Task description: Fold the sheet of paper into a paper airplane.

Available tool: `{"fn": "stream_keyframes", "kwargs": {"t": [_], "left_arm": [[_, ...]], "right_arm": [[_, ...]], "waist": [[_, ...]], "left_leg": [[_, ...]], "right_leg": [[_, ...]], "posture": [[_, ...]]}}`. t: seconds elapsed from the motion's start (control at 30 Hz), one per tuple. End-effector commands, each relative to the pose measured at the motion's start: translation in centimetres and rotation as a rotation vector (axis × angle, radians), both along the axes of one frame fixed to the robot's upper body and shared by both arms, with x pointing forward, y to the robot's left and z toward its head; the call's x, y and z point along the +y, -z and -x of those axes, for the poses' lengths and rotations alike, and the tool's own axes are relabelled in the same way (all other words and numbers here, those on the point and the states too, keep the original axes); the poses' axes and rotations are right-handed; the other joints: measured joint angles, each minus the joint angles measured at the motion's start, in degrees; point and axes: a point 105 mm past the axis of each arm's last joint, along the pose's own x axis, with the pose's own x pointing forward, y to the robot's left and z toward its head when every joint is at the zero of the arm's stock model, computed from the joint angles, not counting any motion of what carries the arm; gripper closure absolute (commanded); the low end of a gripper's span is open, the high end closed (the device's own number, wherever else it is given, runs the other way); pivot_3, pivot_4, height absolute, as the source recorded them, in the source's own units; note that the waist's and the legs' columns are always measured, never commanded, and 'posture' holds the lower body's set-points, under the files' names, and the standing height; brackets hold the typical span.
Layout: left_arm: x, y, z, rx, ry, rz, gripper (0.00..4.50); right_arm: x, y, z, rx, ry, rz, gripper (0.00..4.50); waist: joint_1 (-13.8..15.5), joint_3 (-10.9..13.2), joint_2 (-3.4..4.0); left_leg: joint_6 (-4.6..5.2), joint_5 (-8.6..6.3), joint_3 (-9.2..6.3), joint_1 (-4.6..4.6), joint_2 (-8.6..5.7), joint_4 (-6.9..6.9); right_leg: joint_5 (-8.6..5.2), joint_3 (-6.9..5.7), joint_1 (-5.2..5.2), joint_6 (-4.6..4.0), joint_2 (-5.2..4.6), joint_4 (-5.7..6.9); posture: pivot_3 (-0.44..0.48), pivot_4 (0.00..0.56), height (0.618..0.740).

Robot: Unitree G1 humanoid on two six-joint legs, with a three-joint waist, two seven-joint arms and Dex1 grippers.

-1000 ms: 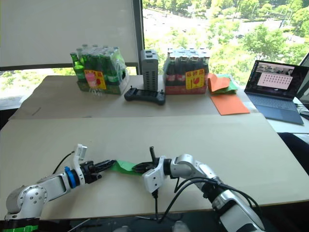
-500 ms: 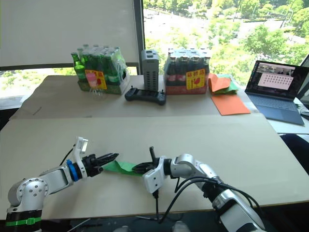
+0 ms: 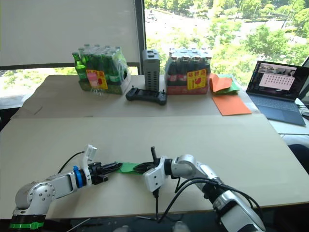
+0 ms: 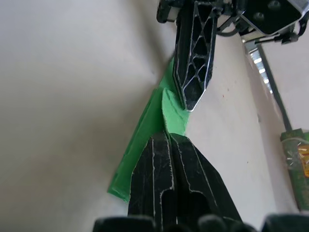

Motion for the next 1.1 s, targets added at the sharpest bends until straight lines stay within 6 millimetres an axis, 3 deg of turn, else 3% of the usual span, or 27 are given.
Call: {"fn": "stream_keyframes", "kwargs": {"t": [0.03,0.2,0.33,0.37,0.47,0.63,0.93,1.1], "left_arm": [[0.1,-0.4,-0.3,-0.028,-0.007,-0.012,4.5],[-0.1,-0.3,-0.3,-0.028,-0.002,-0.011,4.5],[-0.1,-0.2,-0.4,-0.028,-0.001,-0.011,4.5],[-0.2,-0.2,-0.4,-0.029,0.0,-0.011,4.5],[-0.3,-0.3,-0.5,-0.031,0.005,-0.01,4.5],[-0.4,-0.4,-0.6,-0.033,0.007,-0.009,4.5],[-0.3,-0.5,-0.4,-0.032,0.002,-0.009,4.5],[-0.2,-0.5,-0.3,-0.033,-0.003,-0.009,4.5]], "right_arm": [[0.1,-1.1,0.0,0.124,0.043,-0.075,2.96],[0.4,-4.3,1.3,0.359,0.022,-0.249,1.22],[0.4,-6.1,1.3,0.543,0.066,-0.354,1.22],[0.5,-6.4,1.2,0.577,0.085,-0.373,1.82],[1.0,-6.2,-0.1,0.64,0.209,-0.414,2.83],[1.8,-4.1,-1.1,0.533,0.326,-0.287,4.47],[3.1,-3.2,0.0,0.531,0.299,-0.246,4.47],[3.2,-2.4,-0.5,0.51,0.332,-0.201,4.47]], "waist": [[-0.1,0.0,0.0],[-0.1,0.0,0.0],[-0.1,0.0,0.0],[0.0,0.0,0.01],[0.0,0.0,0.01],[0.1,0.0,0.01],[-0.1,0.0,0.01],[-0.1,0.0,0.01]], "left_leg": [[0.0,0.0,0.0,0.01,0.0,0.0],[0.0,0.0,-0.03,0.0,0.02,0.0],[0.0,0.0,-0.04,0.0,0.02,0.0],[0.0,0.0,-0.05,0.0,0.02,0.0],[0.0,0.0,-0.04,-0.01,0.01,0.0],[0.0,0.0,-0.01,-0.07,-0.01,0.0],[0.0,0.0,-0.02,-0.07,0.01,0.0],[0.0,0.0,-0.02,-0.06,0.01,0.0]], "right_leg": [[0.0,0.0,0.01,0.0,0.0,0.01],[0.0,-0.01,-0.01,0.0,0.02,0.04],[0.0,-0.01,-0.04,0.0,0.02,0.07],[0.0,-0.02,-0.04,0.0,0.03,0.07],[0.0,-0.02,-0.04,0.0,0.03,0.06],[0.0,-0.02,-0.11,0.0,0.02,0.04],[0.0,-0.02,-0.11,0.0,0.03,0.05],[0.0,-0.02,-0.11,0.0,0.04,0.05]], "posture": [[0.0,0.15,0.727],[0.0,0.15,0.727],[0.0,0.15,0.727],[0.0,0.15,0.727],[0.0,0.15,0.727],[0.0,0.15,0.727],[0.0,0.15,0.727],[0.0,0.15,0.727]]}}
